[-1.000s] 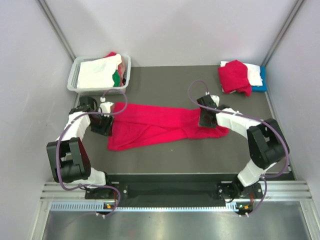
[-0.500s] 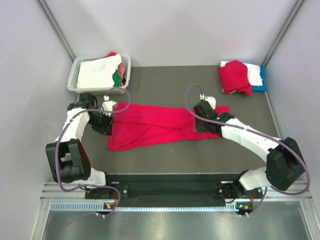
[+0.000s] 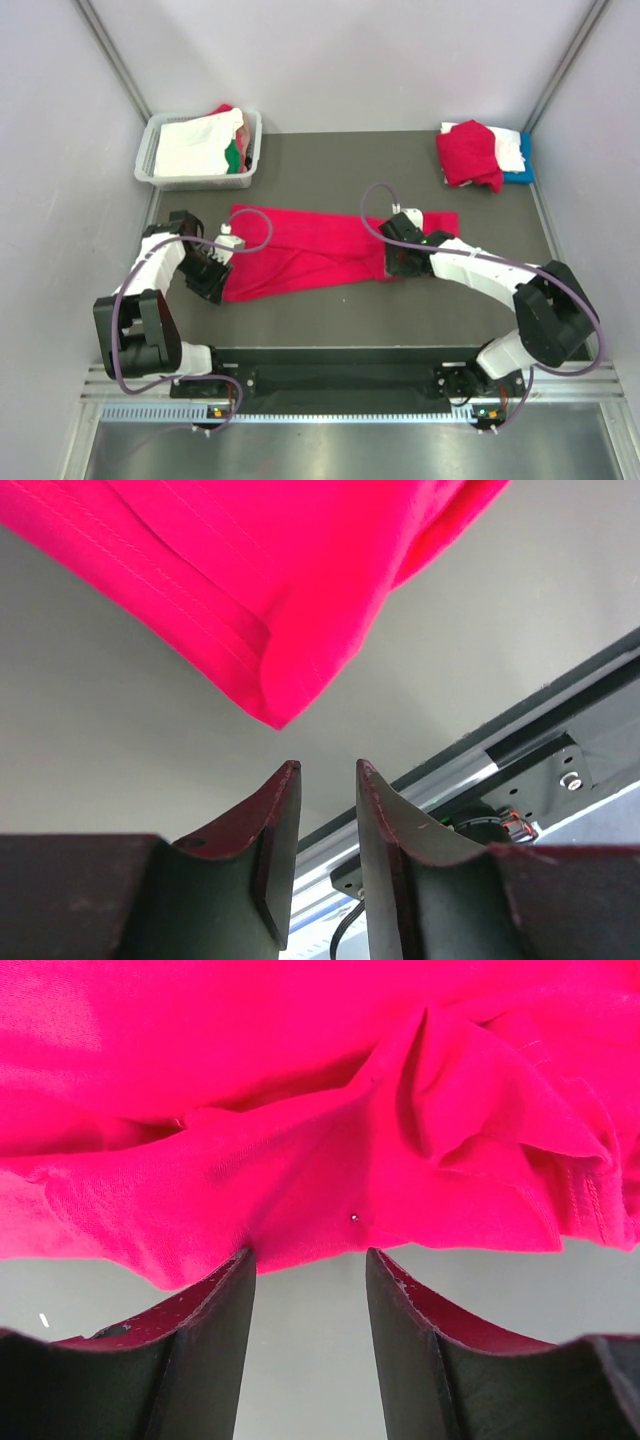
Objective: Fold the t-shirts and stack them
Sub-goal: Fold the tshirt
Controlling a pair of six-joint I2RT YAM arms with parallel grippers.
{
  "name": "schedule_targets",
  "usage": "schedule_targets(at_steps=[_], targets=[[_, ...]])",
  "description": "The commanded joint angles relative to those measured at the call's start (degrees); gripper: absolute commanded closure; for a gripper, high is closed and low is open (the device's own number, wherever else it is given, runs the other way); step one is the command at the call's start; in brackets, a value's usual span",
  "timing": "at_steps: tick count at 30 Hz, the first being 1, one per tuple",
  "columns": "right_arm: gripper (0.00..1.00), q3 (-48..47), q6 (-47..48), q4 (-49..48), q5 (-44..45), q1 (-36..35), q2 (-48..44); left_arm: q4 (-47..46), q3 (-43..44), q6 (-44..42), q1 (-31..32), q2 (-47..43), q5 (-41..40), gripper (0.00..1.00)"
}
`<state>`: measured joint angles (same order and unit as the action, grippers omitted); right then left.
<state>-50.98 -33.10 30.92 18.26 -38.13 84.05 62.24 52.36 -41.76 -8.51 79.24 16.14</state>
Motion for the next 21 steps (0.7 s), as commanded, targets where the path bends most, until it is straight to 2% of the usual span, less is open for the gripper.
schedule_targets(at_steps=[1,3,7,8,11,17,21], targets=[[0.52,0.8,-0.9,-3.2,-0.4,-0.8,1.3,2.4,-1.3,-1.9,0.1,-1.2,0.8,0.64],[0.52,1.0,-0.8,-4.5,-0.6,-0.8,2.0,1.8,-1.6,-1.4,0.1,-1.1,0.8,0.63],[0.52,1.1,-0.7,-7.1,-2.3,-0.8,3.4,-0.3,-1.6,1.1,0.2,-1.4,1.0,0.52],[0.53,1.0,-0.7,-7.7,-2.8,-0.8,3.7,-0.9,-1.6,1.4,0.1,-1.1,1.5,0.46],[0.53,0.7,-0.6,-9.2,-3.8,-0.8,5.0,-2.4,-2.0,2.7,0.3,-0.4,2.3,0.40],[0.54,-0.2,0.4,-10.8,-4.6,-0.8,7.4,-6.0,-3.1,4.7,0.4,1.8,2.1,0.39],[0.55,-0.7,0.7,-11.4,-4.7,-0.8,8.0,-7.4,-3.5,5.7,0.6,3.8,2.1,0.43]])
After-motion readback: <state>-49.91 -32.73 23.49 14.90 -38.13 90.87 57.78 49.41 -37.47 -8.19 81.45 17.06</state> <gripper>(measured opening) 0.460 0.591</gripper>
